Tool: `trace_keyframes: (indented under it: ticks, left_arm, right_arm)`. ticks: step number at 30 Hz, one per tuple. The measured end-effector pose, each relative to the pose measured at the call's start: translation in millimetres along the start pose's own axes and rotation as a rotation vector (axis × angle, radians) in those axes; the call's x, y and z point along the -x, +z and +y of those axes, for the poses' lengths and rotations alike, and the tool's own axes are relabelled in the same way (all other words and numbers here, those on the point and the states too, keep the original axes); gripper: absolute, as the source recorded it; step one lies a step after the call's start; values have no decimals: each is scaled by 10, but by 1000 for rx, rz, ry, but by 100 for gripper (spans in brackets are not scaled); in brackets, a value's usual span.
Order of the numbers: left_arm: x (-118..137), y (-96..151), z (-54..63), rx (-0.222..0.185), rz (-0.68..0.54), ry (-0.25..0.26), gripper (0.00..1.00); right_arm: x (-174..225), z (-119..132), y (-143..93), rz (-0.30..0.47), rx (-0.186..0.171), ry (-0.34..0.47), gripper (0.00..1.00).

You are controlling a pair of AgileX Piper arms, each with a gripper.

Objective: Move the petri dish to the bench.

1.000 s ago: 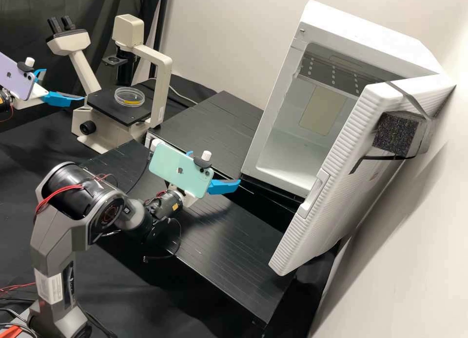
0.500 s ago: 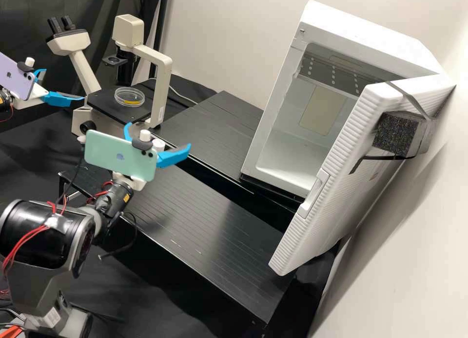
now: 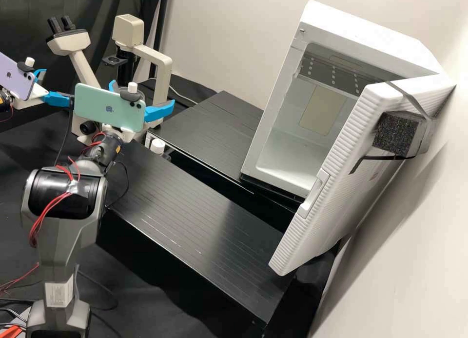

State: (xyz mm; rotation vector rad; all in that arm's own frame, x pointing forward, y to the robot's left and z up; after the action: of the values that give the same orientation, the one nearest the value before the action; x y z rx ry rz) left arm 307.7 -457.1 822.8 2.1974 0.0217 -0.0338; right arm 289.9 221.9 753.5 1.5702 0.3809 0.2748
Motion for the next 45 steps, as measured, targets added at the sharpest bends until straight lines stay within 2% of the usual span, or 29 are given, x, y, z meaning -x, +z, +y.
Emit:
trace_keyframes:
  ticks: [7,11,17,26,34,37,42,45]
  left_arm:
    - [0,0,0,0,0,0,100]
    - [0,0,0,0,0,0,100]
    - [0,0,0,0,0,0,100]
    - [0,0,0,0,0,0,100]
    - [0,0,0,0,0,0,100]
    - [0,0,0,0,0,0,100]
    - [0,0,0,0,0,0,100]
    - [0,0,0,0,0,0,100]
  right_arm:
    - [-488,-330,-134,-13,-37,-102,100]
    - [-701,-507,-171,-39,-22,-148,100]
    - [-911,-753,-208,-49,28,-202,100]
    - [-1039,-1079,-187,-55,33,-245,100]
    - [-1020,-1313,-18,-146,-93,-206,100]
    - [-1030,-1378,21,-164,-108,-200,100]
    - [-1097,-1393,-17,-153,-123,-185,100]
    - [-1152,-1410,-34,-142,-121,-176,100]
